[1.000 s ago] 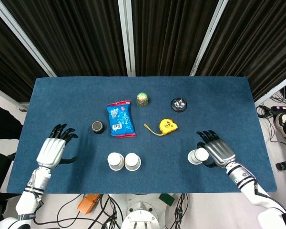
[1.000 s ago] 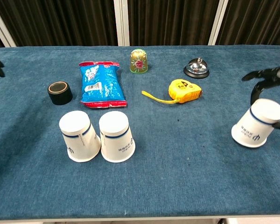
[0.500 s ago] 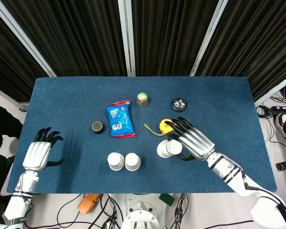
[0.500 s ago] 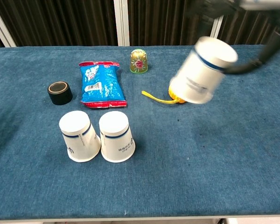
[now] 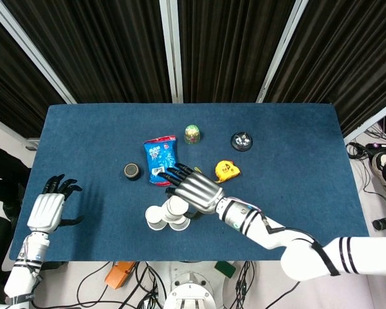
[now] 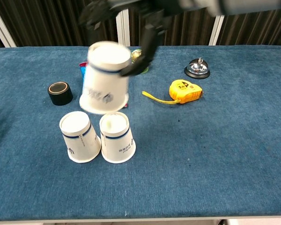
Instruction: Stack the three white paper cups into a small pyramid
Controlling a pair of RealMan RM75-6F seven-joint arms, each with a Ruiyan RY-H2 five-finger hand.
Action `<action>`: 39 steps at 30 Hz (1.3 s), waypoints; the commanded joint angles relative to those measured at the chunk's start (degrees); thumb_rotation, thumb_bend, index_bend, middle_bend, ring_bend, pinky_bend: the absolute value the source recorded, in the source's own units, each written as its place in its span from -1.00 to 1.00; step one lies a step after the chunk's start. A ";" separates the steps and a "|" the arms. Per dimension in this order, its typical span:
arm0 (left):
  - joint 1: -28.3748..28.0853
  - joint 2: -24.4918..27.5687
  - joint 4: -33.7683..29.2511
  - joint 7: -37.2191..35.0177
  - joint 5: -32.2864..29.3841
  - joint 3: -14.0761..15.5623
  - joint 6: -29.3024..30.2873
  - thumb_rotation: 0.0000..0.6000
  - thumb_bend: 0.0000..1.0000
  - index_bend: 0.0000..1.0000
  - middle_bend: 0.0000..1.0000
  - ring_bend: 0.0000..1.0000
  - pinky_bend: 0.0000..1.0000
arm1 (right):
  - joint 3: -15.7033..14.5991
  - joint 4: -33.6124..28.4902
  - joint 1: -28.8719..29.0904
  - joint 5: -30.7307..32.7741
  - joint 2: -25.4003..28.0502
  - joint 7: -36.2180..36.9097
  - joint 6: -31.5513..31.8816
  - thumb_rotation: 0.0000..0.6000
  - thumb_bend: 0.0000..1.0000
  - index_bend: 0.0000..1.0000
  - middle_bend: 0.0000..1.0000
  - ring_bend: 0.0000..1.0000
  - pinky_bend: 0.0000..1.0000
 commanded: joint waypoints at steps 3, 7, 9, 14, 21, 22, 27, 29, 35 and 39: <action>-0.05 -0.57 0.92 -0.56 -0.21 -0.23 -0.78 1.00 -0.90 -0.38 -0.64 -0.91 -1.00 | -2.98 2.75 7.96 9.89 -5.69 -6.99 2.54 1.00 -0.12 -0.13 -0.81 -1.00 -0.90; -0.01 -0.92 1.49 -1.12 -0.30 -0.46 -1.11 1.00 -0.90 -0.38 -0.64 -0.91 -1.00 | -4.49 4.05 11.23 13.77 -7.89 -9.09 4.16 1.00 -0.12 -0.15 -0.81 -1.00 -0.90; 0.03 -1.04 1.83 -1.50 -0.40 -0.51 -1.36 1.00 -0.90 -0.38 -0.64 -0.91 -1.00 | -4.87 4.52 12.13 14.58 -8.70 -9.27 4.99 1.00 -0.12 -0.16 -0.81 -1.00 -0.90; 0.15 -1.25 2.42 -2.11 -0.46 -0.81 -1.51 1.00 -0.90 -0.38 -0.64 -0.91 -1.00 | -5.79 4.92 13.50 15.18 -9.57 -9.49 6.36 1.00 -0.12 -0.28 -0.81 -1.00 -0.90; 0.36 -1.37 2.59 -2.24 -0.25 -0.96 -1.44 1.00 -0.90 -0.38 -0.64 -0.91 -1.00 | -6.34 4.38 13.81 13.73 -9.62 -8.23 7.27 1.00 -0.12 -0.45 -0.81 -1.00 -0.90; 0.38 -1.35 2.57 -2.16 -0.21 -0.96 -1.47 1.00 -0.90 -0.38 -0.64 -0.91 -1.00 | -6.42 4.09 13.72 13.40 -9.40 -7.91 7.39 1.00 -0.13 -0.49 -0.81 -1.00 -0.90; 0.47 -1.20 2.31 -1.97 -0.02 -1.13 -1.28 1.00 -0.90 -0.38 -0.64 -0.91 -1.00 | -6.83 1.86 12.30 10.72 -7.48 -6.29 8.65 1.00 -0.12 -0.67 -0.81 -1.00 -0.91; 0.54 -0.98 2.19 -2.04 0.16 -1.25 -1.03 1.00 -0.90 -0.38 -0.64 -0.91 -1.00 | -7.59 -0.07 10.57 8.57 -5.23 -5.76 10.44 1.00 -0.12 -0.74 -0.81 -1.00 -0.91; 0.92 0.21 2.45 -2.67 0.87 -1.87 0.37 1.00 -0.90 -0.38 -0.64 -0.91 -1.00 | -13.67 -4.84 -0.33 -1.74 3.92 -5.10 22.72 1.00 -0.13 -0.93 -0.84 -1.00 -0.93; 1.52 1.04 2.91 -3.53 1.15 -2.47 1.96 1.00 -0.90 -0.38 -0.64 -0.91 -1.00 | -19.15 -5.52 -11.49 -11.48 9.33 0.87 32.50 1.00 -0.12 -1.00 -0.88 -1.00 -0.93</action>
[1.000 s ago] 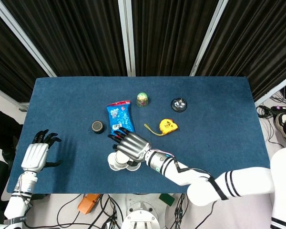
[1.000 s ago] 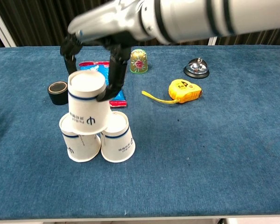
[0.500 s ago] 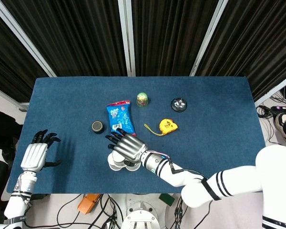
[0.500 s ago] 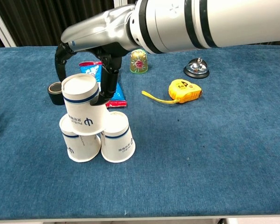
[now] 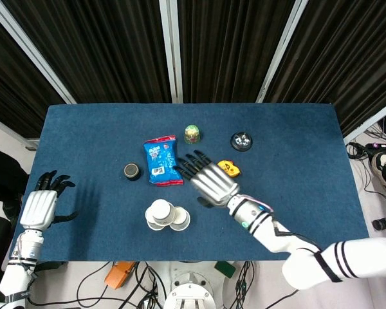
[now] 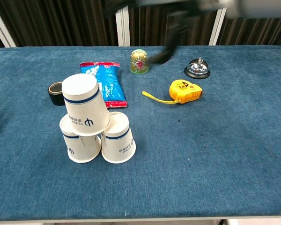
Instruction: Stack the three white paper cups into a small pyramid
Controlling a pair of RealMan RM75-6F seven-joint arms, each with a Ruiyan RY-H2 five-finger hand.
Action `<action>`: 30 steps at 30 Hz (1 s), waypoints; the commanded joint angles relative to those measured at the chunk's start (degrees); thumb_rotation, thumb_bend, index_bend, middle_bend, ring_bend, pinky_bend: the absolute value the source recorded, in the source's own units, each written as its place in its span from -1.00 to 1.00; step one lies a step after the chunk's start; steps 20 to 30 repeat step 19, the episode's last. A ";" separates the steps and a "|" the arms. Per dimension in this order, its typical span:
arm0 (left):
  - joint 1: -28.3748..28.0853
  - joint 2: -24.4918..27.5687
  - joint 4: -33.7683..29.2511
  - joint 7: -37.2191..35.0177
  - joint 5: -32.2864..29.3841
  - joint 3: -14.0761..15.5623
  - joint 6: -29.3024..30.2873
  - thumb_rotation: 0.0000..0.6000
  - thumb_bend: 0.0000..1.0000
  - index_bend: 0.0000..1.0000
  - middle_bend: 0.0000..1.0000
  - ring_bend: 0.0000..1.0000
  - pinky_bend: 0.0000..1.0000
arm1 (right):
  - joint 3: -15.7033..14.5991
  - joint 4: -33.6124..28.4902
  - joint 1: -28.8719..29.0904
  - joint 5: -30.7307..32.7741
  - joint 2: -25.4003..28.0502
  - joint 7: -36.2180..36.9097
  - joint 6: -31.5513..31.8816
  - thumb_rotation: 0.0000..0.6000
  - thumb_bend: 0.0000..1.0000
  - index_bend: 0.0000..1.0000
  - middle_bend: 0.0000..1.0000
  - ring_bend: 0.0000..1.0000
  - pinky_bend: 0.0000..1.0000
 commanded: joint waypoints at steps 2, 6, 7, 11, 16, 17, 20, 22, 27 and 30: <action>0.80 0.88 0.48 -1.21 0.27 -0.69 1.71 1.00 -0.90 -0.38 -0.64 -0.91 -1.00 | -9.05 -0.08 -17.12 -15.53 8.90 10.56 14.62 1.00 -0.12 -1.00 -0.91 -1.00 -0.93; 1.94 1.75 0.95 -2.26 0.62 -1.24 4.14 1.00 -0.90 -0.38 -0.64 -0.91 -1.00 | -13.60 5.92 -28.22 -23.06 11.19 18.71 23.57 1.00 -0.13 -1.00 -0.94 -1.00 -0.93; 2.35 2.04 1.00 -2.36 0.78 -1.28 4.88 1.00 -0.90 -0.38 -0.64 -0.91 -1.00 | -14.54 7.93 -31.35 -24.26 11.43 21.73 25.75 1.00 -0.12 -1.00 -0.95 -1.00 -0.93; 3.68 2.54 0.92 -2.66 1.19 -0.82 6.41 1.00 -0.90 -0.38 -0.64 -0.91 -1.00 | -16.26 14.75 -39.76 -26.36 11.02 30.41 30.49 1.00 -0.13 -1.00 -0.97 -1.00 -0.94; 5.51 2.51 0.51 -2.48 2.20 0.61 7.94 1.00 -0.90 -0.38 -0.64 -0.91 -1.00 | -16.13 21.54 -47.43 -27.71 8.59 37.01 33.85 1.00 -0.12 -1.00 -0.98 -1.00 -0.96; 5.83 2.46 0.45 -2.20 2.46 0.90 8.24 1.00 -0.90 -0.38 -0.64 -0.91 -1.00 | -15.92 22.47 -48.35 -27.98 8.17 37.97 34.09 1.00 -0.13 -1.00 -0.98 -1.00 -0.96; 6.33 2.46 0.24 -1.89 2.86 1.35 8.62 1.00 -0.90 -0.38 -0.64 -0.91 -1.00 | -15.38 23.99 -49.69 -28.58 7.51 39.51 34.17 1.00 -0.13 -1.00 -0.98 -1.00 -0.96; 6.33 2.46 0.24 -1.89 2.86 1.35 8.62 1.00 -0.90 -0.38 -0.64 -0.91 -1.00 | -15.38 23.99 -49.69 -28.58 7.51 39.51 34.17 1.00 -0.13 -1.00 -0.98 -1.00 -0.96; 6.33 2.46 0.24 -1.89 2.86 1.35 8.62 1.00 -0.90 -0.38 -0.64 -0.91 -1.00 | -15.38 23.99 -49.69 -28.58 7.51 39.51 34.17 1.00 -0.13 -1.00 -0.98 -1.00 -0.96; 6.33 2.46 0.24 -1.89 2.86 1.35 8.62 1.00 -0.90 -0.38 -0.64 -0.91 -1.00 | -15.38 23.99 -49.69 -28.58 7.51 39.51 34.17 1.00 -0.13 -1.00 -0.98 -1.00 -0.96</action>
